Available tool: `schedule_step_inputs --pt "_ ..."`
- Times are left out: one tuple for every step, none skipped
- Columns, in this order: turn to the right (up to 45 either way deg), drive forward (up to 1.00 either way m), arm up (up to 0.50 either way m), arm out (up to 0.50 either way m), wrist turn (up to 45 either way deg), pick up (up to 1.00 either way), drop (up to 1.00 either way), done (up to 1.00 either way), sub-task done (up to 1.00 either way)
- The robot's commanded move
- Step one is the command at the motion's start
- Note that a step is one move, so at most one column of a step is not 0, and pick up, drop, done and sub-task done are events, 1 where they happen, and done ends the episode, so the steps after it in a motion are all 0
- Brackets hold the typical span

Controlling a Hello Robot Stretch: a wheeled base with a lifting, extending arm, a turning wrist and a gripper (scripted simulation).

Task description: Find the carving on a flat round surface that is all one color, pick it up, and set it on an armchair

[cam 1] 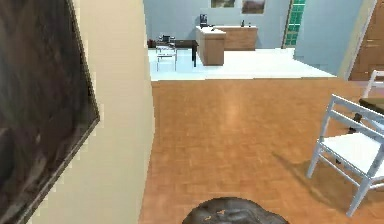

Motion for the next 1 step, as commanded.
schedule_step_inputs --pt "-3.0 0.00 0.00 0.00 0.0 0.00 0.00 0.00 0.00"
